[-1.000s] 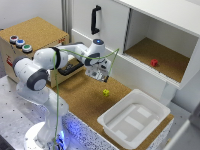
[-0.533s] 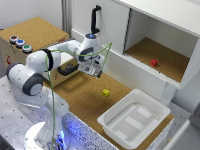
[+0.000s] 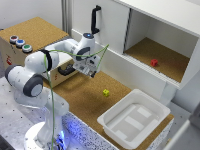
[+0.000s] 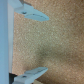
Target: Grasp the drawer handle, then close it
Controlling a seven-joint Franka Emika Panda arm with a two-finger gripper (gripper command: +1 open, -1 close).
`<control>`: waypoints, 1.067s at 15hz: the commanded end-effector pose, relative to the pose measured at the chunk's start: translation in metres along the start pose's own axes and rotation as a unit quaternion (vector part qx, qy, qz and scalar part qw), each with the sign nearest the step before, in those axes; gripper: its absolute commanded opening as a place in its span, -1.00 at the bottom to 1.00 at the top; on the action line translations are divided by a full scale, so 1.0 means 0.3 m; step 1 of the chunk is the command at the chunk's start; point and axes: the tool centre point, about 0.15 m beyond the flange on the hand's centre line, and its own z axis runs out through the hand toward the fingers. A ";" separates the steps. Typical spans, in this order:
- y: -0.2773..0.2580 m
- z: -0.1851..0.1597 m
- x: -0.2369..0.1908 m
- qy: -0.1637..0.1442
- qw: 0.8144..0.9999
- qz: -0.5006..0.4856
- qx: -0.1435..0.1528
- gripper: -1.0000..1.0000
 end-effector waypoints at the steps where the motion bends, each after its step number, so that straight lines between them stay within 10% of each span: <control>1: -0.108 0.063 0.009 0.023 0.999 0.029 -0.018 -1.00; 16: -0.370 0.094 0.066 0.053 0.999 0.007 -0.005 -1.00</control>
